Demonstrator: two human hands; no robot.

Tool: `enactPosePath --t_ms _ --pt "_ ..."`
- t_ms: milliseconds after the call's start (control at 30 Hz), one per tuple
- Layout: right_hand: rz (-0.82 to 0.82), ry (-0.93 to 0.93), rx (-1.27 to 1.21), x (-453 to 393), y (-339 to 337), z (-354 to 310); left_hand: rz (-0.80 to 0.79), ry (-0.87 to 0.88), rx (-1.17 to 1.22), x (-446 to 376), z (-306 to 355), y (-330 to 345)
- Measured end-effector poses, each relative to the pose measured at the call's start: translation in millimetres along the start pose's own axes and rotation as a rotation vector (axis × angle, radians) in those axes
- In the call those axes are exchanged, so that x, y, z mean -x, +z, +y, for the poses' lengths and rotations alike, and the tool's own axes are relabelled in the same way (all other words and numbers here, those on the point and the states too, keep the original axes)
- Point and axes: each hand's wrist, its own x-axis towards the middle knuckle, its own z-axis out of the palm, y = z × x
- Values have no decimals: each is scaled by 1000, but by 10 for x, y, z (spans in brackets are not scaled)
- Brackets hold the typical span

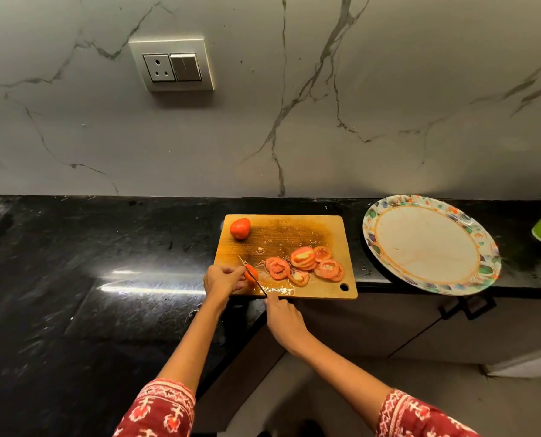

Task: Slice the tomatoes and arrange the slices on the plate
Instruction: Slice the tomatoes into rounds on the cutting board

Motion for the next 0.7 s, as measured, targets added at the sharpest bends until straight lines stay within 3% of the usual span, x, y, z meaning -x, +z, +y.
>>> enactPosePath --t_ms 167,533,700 --pt "12 21 -54 -19 3 7 -31 6 33 108 -114 74" --pt "24 23 -21 25 79 9 84 83 -3 102 -92 160" --pt "41 42 -31 35 76 -40 47 96 -28 117 -110 166"
